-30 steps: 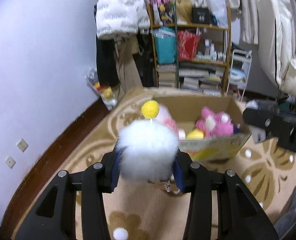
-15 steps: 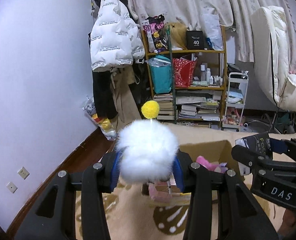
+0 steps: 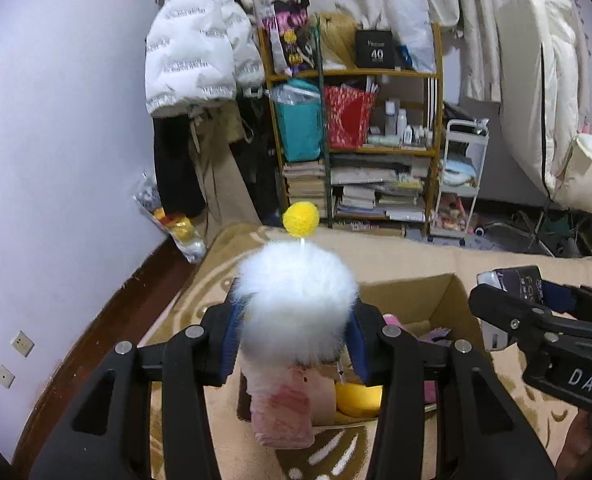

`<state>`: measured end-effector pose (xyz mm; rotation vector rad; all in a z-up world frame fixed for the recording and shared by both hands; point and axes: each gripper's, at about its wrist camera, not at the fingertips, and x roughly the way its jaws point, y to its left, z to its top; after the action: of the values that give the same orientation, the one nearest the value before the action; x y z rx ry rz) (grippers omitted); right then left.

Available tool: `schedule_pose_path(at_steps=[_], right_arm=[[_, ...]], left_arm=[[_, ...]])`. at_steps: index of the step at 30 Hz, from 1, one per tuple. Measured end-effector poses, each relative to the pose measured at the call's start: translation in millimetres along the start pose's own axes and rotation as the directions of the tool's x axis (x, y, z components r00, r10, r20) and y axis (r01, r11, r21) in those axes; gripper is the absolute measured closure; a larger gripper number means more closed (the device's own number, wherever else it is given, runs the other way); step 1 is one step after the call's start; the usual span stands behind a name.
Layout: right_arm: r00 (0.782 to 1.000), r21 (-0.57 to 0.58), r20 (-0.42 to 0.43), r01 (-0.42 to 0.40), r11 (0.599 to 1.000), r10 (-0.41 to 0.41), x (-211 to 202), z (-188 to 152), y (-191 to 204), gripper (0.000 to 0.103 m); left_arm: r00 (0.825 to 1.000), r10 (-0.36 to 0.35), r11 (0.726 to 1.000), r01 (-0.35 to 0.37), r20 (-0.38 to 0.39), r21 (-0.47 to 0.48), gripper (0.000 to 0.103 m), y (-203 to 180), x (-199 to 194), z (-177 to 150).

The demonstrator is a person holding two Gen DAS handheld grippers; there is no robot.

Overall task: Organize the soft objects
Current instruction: 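Lift both items over the box and open both tools to drop them inside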

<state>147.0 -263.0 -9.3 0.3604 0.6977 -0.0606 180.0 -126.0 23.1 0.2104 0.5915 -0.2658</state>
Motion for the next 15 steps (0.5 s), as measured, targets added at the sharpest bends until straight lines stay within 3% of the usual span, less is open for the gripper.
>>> schedule_pose_path(at_steps=[10, 15], right_arm=[[0.994, 0.095, -0.103, -0.029, 0.995, 0.039, 47, -17, -24, 0.035], [0.992, 0.097, -0.122, -0.014, 0.995, 0.026, 57, -19, -27, 0.034]], left_arm=[[0.996, 0.000, 1.000, -0.001, -0.088, -0.010, 0.057, -8, 39, -19], [0.995, 0.011, 1.000, -0.014, -0.100, -0.026, 0.045, -6, 48, -24]])
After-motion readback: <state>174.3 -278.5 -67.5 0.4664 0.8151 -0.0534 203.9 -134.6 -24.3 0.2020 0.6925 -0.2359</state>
